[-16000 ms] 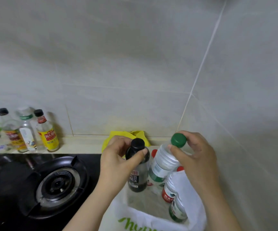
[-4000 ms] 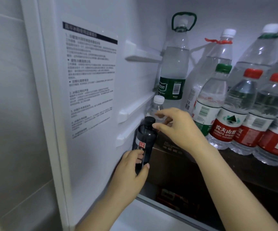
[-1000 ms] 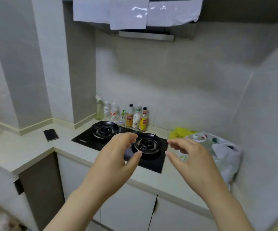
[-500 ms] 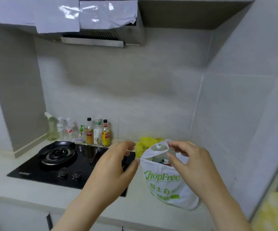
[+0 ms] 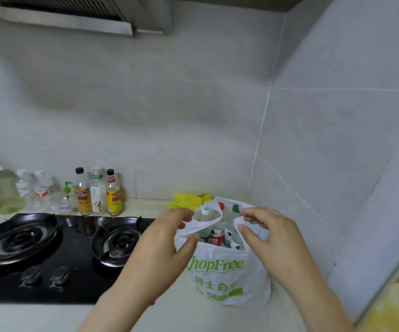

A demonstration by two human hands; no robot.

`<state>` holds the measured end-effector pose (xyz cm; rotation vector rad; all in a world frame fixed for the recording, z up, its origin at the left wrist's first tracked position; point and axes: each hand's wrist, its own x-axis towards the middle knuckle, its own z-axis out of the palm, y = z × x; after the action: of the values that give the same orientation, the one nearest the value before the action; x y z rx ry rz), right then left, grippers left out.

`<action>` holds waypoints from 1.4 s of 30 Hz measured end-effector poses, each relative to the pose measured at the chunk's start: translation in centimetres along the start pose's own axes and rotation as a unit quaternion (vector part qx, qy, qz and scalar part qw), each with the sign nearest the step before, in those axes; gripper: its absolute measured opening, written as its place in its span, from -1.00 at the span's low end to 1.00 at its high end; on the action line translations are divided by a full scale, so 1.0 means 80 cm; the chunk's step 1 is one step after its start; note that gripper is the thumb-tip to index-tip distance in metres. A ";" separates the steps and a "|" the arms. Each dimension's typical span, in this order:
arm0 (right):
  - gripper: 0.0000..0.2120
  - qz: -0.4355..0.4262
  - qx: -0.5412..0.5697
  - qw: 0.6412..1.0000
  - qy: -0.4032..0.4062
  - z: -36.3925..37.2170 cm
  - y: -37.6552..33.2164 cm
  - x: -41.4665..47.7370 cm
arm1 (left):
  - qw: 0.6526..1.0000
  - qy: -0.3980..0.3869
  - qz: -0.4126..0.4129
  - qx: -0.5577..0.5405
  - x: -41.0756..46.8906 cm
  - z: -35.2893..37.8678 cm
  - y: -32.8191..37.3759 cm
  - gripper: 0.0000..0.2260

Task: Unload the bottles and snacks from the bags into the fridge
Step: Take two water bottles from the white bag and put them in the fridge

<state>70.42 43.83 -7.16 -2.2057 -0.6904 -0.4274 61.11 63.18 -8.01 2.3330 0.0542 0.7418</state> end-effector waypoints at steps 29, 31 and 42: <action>-0.79 0.153 -0.030 0.984 -0.091 0.136 0.172 0.141 | 0.984 -0.174 -0.042 -0.012 0.152 0.187 -0.161 -0.76; -0.80 0.153 -0.020 0.984 -0.094 0.138 0.190 0.156 | 0.980 -0.190 -0.055 -0.003 0.161 0.209 -0.162 -0.76; -0.74 0.160 0.025 0.975 -0.150 0.174 0.247 0.200 | 0.973 -0.202 -0.110 -0.004 0.178 0.257 -0.178 -0.49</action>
<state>96.13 48.86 -19.59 -2.3042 -0.4800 0.0887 85.99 65.14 -22.25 2.3758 0.1253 0.1507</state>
